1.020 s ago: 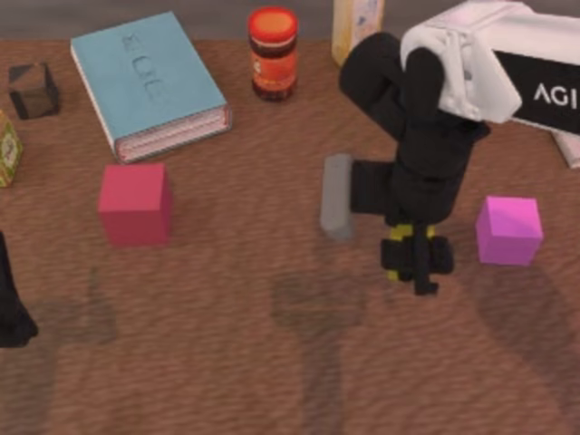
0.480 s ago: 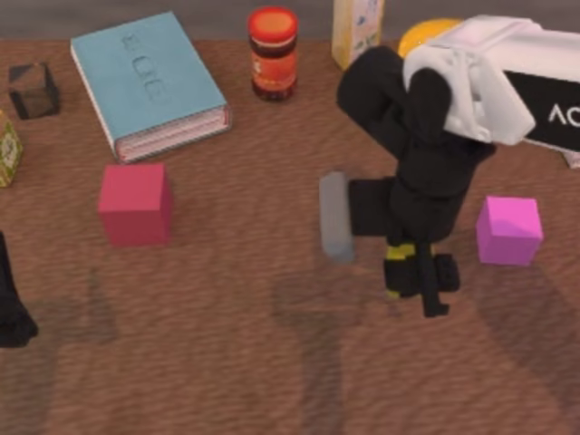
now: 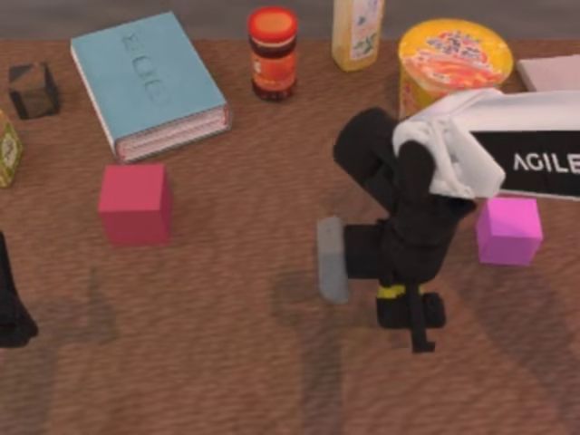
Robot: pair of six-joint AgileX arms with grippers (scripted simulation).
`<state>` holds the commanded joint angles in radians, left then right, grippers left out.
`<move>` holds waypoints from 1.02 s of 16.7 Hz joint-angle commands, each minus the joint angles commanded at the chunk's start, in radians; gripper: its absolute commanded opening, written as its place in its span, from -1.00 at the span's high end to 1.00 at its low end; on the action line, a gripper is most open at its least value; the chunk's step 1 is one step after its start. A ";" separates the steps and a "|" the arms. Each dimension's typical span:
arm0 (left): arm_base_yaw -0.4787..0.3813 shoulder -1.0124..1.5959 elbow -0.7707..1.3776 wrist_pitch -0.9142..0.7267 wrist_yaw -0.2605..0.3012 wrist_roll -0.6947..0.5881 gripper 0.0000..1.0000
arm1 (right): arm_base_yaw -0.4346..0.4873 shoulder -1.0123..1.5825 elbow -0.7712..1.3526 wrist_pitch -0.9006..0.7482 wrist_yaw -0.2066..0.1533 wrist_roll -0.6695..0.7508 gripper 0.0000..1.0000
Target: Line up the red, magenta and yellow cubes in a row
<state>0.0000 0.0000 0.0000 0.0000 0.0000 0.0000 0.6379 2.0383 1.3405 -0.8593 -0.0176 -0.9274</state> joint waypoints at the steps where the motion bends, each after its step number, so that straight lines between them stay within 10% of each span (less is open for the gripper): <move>1: 0.000 0.000 0.000 0.000 0.000 0.000 -1.00 | 0.000 0.001 -0.002 0.002 0.000 0.000 1.00; 4: 0.000 0.000 0.000 0.000 0.000 0.000 -1.00 | 0.000 0.001 -0.002 0.002 0.000 0.000 1.00; 17: 0.000 0.000 0.000 0.000 0.000 0.000 -1.00 | 0.000 0.001 -0.002 0.002 0.000 0.000 -0.96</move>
<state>0.0000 0.0000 0.0000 0.0000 0.0000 0.0000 0.6381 2.0392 1.3388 -0.8571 -0.0175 -0.9275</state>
